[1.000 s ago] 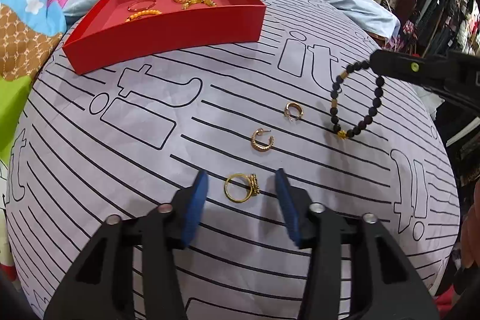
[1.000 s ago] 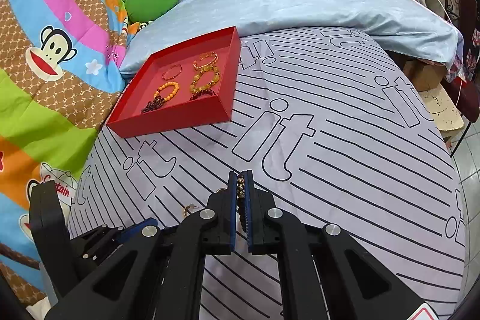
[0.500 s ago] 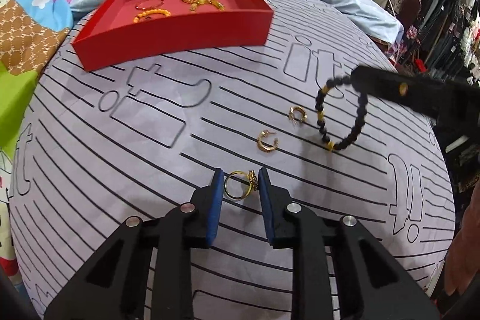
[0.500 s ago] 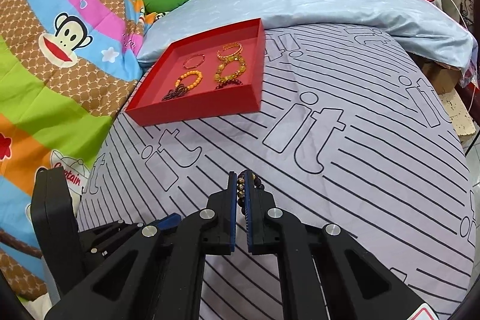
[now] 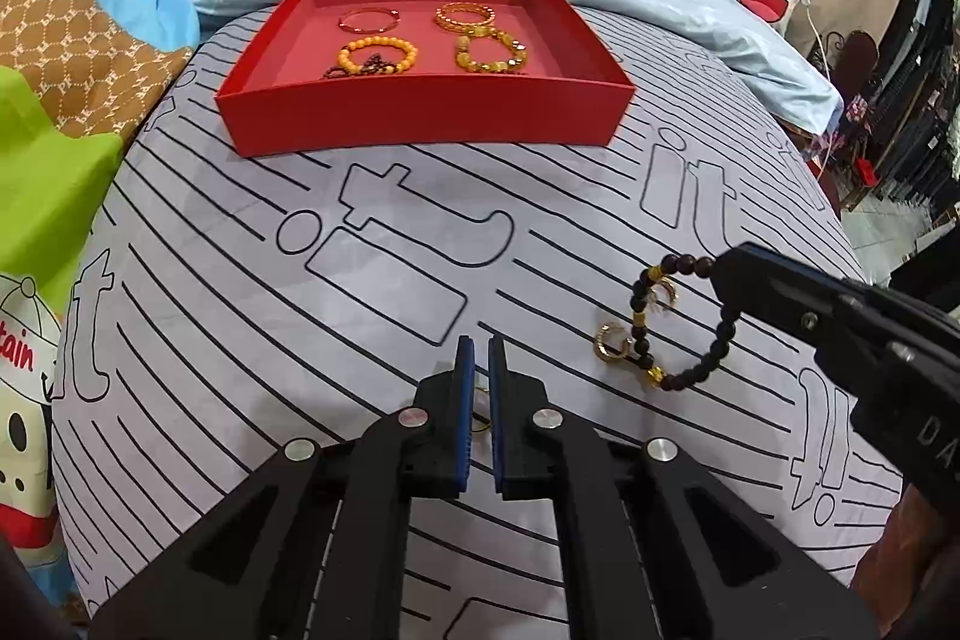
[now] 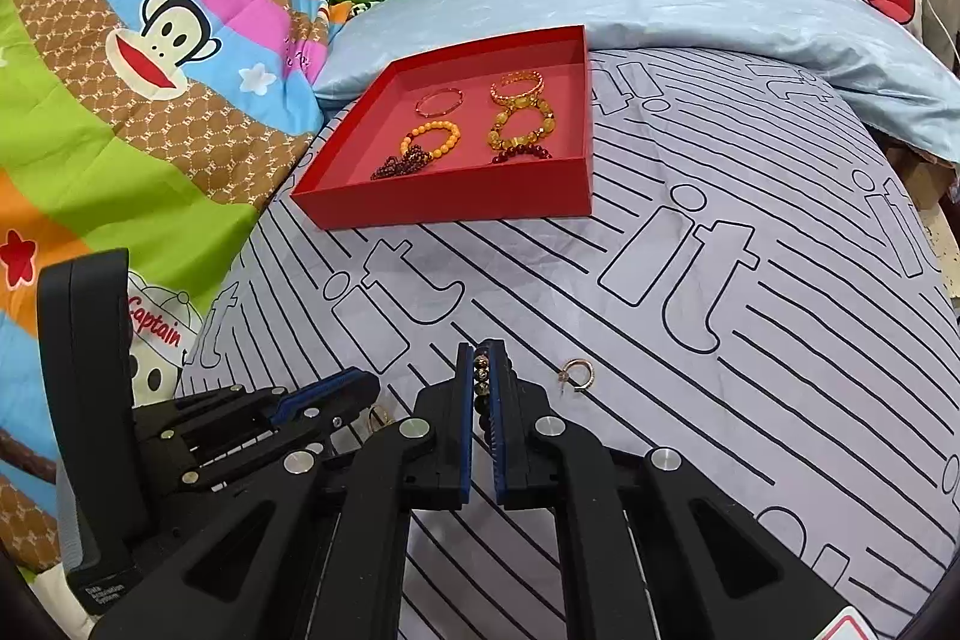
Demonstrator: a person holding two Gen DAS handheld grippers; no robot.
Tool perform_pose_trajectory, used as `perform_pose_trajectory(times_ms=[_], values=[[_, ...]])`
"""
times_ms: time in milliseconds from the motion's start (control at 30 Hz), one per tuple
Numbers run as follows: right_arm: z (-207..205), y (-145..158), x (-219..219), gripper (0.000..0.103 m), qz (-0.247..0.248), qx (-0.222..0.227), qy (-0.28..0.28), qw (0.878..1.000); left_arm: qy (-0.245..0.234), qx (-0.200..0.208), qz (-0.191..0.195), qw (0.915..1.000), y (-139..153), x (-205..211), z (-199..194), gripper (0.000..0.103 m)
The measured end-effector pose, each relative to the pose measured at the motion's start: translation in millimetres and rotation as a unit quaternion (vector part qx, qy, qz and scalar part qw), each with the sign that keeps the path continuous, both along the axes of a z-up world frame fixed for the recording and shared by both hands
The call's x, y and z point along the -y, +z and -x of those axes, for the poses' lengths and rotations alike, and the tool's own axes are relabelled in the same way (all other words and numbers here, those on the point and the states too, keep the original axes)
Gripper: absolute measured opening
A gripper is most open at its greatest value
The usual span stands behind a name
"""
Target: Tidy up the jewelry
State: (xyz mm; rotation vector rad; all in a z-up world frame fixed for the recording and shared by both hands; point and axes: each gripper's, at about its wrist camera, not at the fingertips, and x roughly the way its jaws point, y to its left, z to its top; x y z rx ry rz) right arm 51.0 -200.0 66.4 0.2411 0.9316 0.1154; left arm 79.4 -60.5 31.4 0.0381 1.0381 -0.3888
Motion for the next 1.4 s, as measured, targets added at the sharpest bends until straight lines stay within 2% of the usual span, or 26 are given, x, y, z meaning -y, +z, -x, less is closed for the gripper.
perform_pose_trajectory(times_ms=[433, 500, 567, 633, 800, 1067, 1400], values=[[8, -13, 8, 0.005, 0.007, -0.018, -0.01, 1.0, 0.034, -0.042, 0.009, 0.9985, -21, -28, 0, 0.006], [10, -17, 8, 0.005, 0.005, -0.023, -0.01, 1.0, 0.032, -0.043, 0.012, 0.9985, -21, -27, 3, 0.014], [10, -19, 9, 0.005, 0.003, -0.026, -0.011, 1.0, 0.027, -0.038, 0.014, 0.9988, -18, -23, 7, 0.03], [10, -19, 9, 0.005, 0.002, -0.026, -0.011, 1.0, 0.02, -0.03, 0.014, 0.9993, -15, -17, 10, 0.034], [12, -20, 6, 0.005, 0.0, -0.026, -0.007, 1.0, 0.018, -0.036, 0.007, 0.9992, -21, -6, 4, 0.034], [12, -21, 12, 0.005, -0.003, -0.027, -0.014, 1.0, 0.0, -0.037, 0.033, 0.9987, -13, -1, 12, 0.036], [13, -24, 14, 0.005, -0.005, -0.03, -0.015, 0.999, -0.019, -0.032, 0.022, 0.9991, -22, 13, 13, 0.034]])
